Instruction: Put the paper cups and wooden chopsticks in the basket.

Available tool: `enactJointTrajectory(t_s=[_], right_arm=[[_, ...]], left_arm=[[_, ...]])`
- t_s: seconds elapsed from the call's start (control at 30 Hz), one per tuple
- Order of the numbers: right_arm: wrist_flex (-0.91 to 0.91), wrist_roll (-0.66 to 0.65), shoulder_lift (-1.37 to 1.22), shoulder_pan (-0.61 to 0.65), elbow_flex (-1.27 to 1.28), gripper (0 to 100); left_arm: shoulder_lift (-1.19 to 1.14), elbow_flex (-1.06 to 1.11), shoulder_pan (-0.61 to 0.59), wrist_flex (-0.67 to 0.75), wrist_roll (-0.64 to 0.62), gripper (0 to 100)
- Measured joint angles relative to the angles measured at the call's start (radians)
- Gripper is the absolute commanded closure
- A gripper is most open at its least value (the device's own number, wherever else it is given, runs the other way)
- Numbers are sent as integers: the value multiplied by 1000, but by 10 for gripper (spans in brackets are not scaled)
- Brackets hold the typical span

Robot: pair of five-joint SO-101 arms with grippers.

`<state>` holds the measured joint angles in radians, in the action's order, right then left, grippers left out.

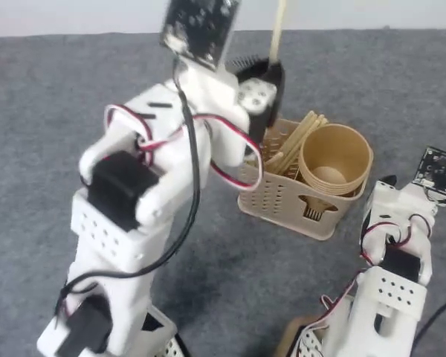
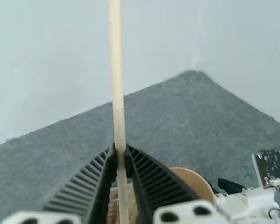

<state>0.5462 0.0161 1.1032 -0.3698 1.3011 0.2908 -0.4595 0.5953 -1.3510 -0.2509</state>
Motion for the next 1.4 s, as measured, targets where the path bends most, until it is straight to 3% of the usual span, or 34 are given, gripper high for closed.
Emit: enactJointTrajectory(t_s=[0.13,0.27,0.7,0.97,1.2,1.4], right_arm=[[0,0,0,5,0,850],[0,0,0,26,0,850],[0,0,0,26,0,850],[0,0,0,26,0,850],[0,-2,0,26,0,850],[0,-2,0,26,0,850]], left_arm=[[196,284,40,137,38,991],[339,568,-8,358,72,991],[167,852,-110,741,46,991],[167,1023,-98,812,40,980],[169,1033,-89,789,28,765],[242,1060,-61,766,21,761]])
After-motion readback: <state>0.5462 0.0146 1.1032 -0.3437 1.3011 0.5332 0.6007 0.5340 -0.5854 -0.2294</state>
